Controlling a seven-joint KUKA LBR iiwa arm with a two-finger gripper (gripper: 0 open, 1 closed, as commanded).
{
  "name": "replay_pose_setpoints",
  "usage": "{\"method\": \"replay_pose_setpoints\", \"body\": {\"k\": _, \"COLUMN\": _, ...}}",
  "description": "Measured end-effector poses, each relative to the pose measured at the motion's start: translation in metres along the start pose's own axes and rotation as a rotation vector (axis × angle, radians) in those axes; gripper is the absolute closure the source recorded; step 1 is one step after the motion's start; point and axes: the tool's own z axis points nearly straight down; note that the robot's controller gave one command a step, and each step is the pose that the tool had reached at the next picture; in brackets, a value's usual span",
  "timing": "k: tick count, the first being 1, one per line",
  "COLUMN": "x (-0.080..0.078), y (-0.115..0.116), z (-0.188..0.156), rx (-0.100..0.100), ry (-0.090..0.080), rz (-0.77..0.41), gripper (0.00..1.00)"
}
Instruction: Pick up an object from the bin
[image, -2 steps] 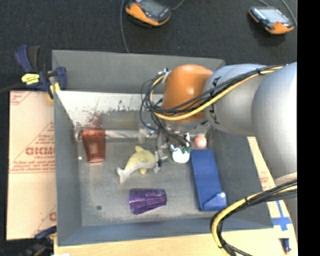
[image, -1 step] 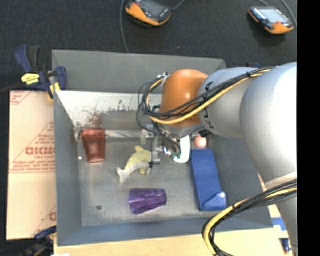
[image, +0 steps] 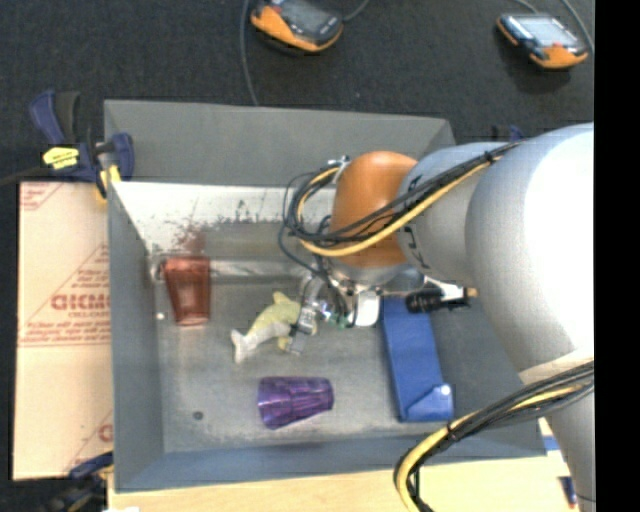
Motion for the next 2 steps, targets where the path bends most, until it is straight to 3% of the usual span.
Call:
{"method": "replay_pose_setpoints", "body": {"k": 1, "x": 0.0156, "y": 0.0066, "z": 0.0057, "rx": 0.0, "ry": 0.002, "rz": -0.654, "gripper": 1.0}}
{"method": "replay_pose_setpoints", "body": {"k": 2, "x": 0.0184, "y": 0.008, "z": 0.0066, "rx": -0.001, "ry": 0.001, "rz": -0.751, "gripper": 1.0}}
